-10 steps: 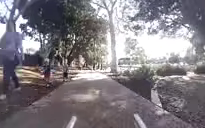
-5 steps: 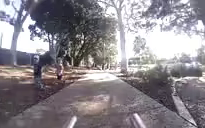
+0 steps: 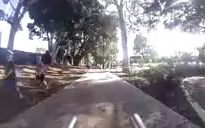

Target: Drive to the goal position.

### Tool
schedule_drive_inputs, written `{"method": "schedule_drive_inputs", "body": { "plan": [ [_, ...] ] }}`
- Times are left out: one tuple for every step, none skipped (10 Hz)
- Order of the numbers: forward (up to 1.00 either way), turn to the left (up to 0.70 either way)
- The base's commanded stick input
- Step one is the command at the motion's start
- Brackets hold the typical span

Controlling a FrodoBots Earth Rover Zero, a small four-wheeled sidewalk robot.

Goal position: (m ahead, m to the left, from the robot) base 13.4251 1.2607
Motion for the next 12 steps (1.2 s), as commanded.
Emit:
{"method": "schedule_drive_inputs", "body": {
  "plan": [
    [1.0, 0.0],
    [1.0, 0.0],
    [1.0, 0.0],
    [1.0, 0.0],
    [1.0, 0.0],
    [1.0, 0.0],
    [1.0, 0.0],
    [1.0, 0.0],
    [1.0, 0.0],
    [1.0, 0.0],
    [1.0, 0.0],
    [1.0, 0.0]
  ]
}}
